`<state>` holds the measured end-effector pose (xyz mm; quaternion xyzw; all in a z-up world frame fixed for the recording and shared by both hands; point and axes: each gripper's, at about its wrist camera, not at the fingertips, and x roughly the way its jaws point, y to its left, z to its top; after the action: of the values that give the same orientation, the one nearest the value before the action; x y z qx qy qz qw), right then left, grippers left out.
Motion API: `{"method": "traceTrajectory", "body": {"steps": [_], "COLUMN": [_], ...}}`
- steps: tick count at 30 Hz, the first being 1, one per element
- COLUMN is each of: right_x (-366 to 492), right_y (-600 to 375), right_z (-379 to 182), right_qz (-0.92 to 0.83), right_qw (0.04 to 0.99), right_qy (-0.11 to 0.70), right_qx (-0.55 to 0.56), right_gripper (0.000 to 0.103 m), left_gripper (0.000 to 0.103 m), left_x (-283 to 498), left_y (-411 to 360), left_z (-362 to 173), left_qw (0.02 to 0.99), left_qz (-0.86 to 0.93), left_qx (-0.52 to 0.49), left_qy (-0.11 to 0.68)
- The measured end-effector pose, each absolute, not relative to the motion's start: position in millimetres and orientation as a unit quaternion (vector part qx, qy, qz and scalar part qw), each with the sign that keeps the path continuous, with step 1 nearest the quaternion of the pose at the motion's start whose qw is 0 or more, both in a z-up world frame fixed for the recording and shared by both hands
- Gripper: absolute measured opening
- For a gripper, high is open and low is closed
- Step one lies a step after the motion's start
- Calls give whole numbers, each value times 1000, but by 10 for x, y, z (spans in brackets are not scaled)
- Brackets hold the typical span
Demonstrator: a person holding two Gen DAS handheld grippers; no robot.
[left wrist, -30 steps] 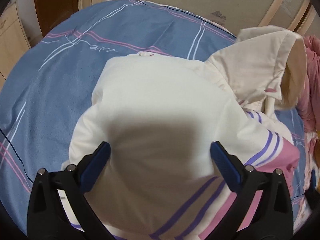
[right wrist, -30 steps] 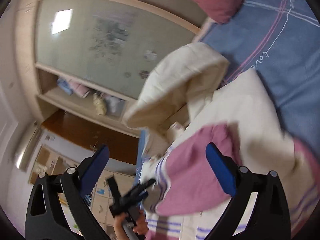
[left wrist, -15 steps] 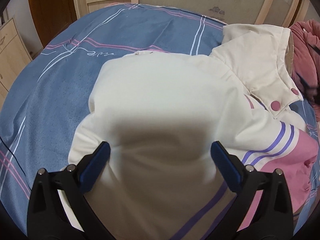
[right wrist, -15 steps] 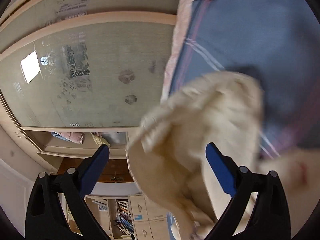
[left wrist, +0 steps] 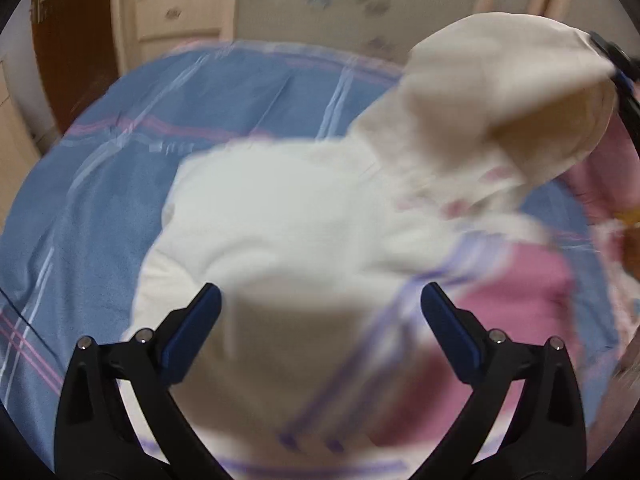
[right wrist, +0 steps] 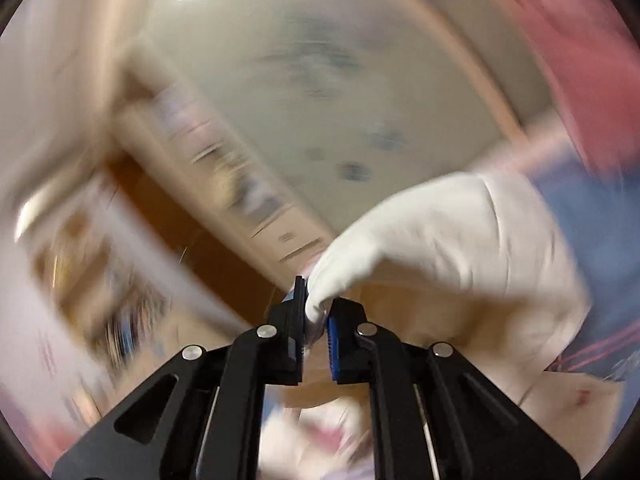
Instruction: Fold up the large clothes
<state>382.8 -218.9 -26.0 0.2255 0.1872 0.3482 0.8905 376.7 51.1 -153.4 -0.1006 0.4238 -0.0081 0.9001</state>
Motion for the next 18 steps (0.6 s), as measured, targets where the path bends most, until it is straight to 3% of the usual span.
{"method": "traceTrajectory", "body": {"steps": [2,6,9,12,13,14,18], "right_x": [3167,2196,2088,2035,1992,1919,1678], "right_y": [-1912,-1340,-1166,-1069,-1055,-1074,-1396], "right_z": [-220,-717,-1299,-1650,-1683,-1704,-1639], "right_qz": [370,374,379,349,338,331,320], "right_qw": [897,898,860,856,862,866,857], "right_qy": [171,200,291,334,335,336,362], "right_qx": [173,112,181,186,175,169,176], "right_gripper": [10,10,12,38,67,83,87], "left_gripper": [101,101,101,101,101,101,101], "left_x": [3520,3188,3237,3545,3646,3824,4160], "left_y": [561,769,746,412,270,42,-345], "left_z": [-1232,-748,-558,-573,-605,-695,-1143], "left_qw": [912,920,919,911,912,912,895], "left_qz": [-14,-13,-2,-27,-26,-26,-12], "left_qx": [-122,-180,-169,-131,-109,-73,14], "left_qy": [391,348,356,390,394,403,446]}}
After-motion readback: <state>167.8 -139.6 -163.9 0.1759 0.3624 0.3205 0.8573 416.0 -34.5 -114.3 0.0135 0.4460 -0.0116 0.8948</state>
